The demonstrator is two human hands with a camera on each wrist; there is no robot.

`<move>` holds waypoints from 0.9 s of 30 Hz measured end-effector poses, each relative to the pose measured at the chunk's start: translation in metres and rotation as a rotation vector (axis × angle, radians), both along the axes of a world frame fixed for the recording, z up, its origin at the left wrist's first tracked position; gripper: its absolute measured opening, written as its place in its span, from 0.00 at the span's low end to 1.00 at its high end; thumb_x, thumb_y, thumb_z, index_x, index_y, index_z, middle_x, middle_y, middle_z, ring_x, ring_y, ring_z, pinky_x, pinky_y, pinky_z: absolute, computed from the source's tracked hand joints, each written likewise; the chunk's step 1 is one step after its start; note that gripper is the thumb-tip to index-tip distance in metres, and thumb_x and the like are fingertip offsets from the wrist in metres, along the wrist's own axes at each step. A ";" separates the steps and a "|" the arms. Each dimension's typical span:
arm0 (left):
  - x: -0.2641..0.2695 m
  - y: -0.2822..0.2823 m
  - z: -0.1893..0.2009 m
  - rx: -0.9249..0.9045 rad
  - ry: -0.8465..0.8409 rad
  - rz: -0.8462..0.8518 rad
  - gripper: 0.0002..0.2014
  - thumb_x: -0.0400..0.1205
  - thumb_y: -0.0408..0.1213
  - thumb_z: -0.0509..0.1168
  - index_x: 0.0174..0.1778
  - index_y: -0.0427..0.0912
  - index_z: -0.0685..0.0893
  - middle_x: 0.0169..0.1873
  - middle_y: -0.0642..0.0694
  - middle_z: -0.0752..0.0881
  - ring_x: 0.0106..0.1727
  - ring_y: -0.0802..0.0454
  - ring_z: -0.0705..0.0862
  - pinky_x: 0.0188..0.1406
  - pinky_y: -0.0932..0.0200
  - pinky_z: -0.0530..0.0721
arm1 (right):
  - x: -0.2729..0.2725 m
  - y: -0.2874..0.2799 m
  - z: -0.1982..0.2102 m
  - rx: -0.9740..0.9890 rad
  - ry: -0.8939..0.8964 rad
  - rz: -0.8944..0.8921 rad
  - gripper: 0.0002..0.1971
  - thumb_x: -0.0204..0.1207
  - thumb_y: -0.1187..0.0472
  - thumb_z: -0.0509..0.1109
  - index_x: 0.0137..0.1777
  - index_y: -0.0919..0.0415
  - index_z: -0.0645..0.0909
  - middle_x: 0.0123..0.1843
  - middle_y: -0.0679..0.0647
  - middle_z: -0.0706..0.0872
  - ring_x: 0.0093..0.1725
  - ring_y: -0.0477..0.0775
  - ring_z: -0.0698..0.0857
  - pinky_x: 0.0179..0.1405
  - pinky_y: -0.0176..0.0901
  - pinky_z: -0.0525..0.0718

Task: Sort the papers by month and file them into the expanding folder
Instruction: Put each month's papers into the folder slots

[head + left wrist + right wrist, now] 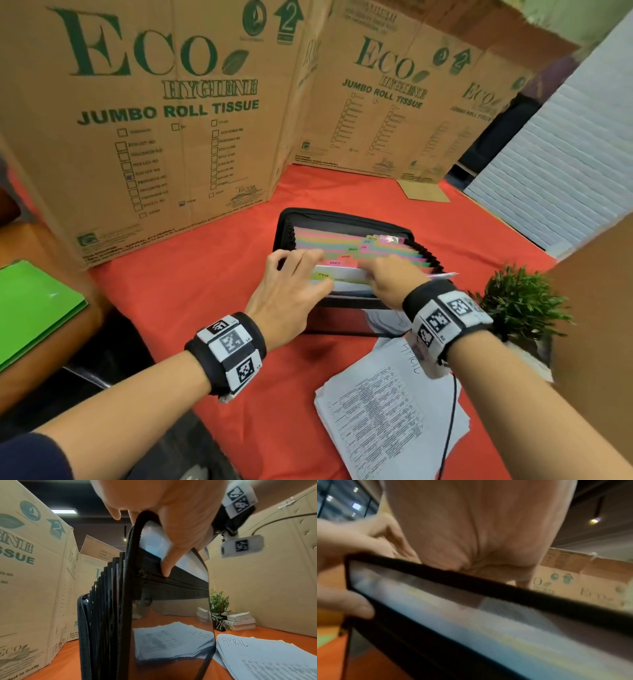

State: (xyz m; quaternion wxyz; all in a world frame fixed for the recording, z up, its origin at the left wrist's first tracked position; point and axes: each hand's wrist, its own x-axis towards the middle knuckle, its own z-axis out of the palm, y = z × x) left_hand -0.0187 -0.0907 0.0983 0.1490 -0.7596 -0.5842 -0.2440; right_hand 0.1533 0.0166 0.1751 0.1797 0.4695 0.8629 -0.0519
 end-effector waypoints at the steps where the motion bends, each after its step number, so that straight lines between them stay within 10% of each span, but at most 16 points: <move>1: -0.001 0.000 0.001 -0.034 0.002 -0.011 0.21 0.59 0.27 0.72 0.46 0.48 0.81 0.64 0.40 0.75 0.64 0.40 0.73 0.63 0.41 0.67 | 0.002 -0.004 -0.002 -0.011 0.043 0.002 0.07 0.79 0.66 0.57 0.50 0.59 0.77 0.46 0.64 0.85 0.47 0.66 0.82 0.43 0.53 0.78; 7: 0.002 0.014 0.014 -0.241 0.024 -0.030 0.36 0.65 0.40 0.76 0.69 0.41 0.70 0.64 0.45 0.75 0.60 0.46 0.80 0.63 0.49 0.72 | 0.008 -0.020 -0.009 -0.249 0.115 -0.101 0.15 0.88 0.59 0.48 0.40 0.59 0.71 0.44 0.59 0.77 0.46 0.58 0.74 0.47 0.50 0.70; 11: 0.015 0.024 0.020 -0.284 0.103 0.038 0.28 0.66 0.45 0.78 0.60 0.44 0.77 0.51 0.48 0.80 0.51 0.45 0.80 0.50 0.50 0.72 | 0.014 -0.019 -0.015 -0.193 0.307 -0.174 0.12 0.84 0.59 0.53 0.56 0.62 0.76 0.54 0.60 0.84 0.55 0.61 0.80 0.56 0.50 0.76; 16: 0.017 0.027 0.012 -0.232 0.127 0.082 0.23 0.62 0.40 0.77 0.51 0.44 0.80 0.44 0.46 0.80 0.48 0.42 0.78 0.49 0.47 0.71 | 0.025 -0.017 -0.021 -0.052 0.498 -0.192 0.10 0.80 0.59 0.59 0.61 0.56 0.71 0.32 0.49 0.80 0.39 0.58 0.78 0.40 0.48 0.71; 19: 0.015 0.026 0.009 -0.198 0.103 0.060 0.22 0.60 0.40 0.78 0.47 0.44 0.81 0.42 0.45 0.79 0.46 0.42 0.78 0.47 0.47 0.73 | 0.031 -0.012 -0.024 -0.044 0.500 -0.206 0.12 0.81 0.58 0.59 0.63 0.53 0.76 0.36 0.53 0.84 0.43 0.57 0.79 0.44 0.48 0.73; 27: 0.012 0.033 0.017 -0.336 0.034 0.027 0.19 0.67 0.40 0.75 0.53 0.48 0.79 0.46 0.49 0.81 0.44 0.44 0.83 0.47 0.48 0.74 | 0.042 -0.002 -0.027 -0.009 0.365 -0.191 0.19 0.82 0.54 0.58 0.27 0.52 0.71 0.37 0.52 0.65 0.49 0.59 0.70 0.47 0.53 0.71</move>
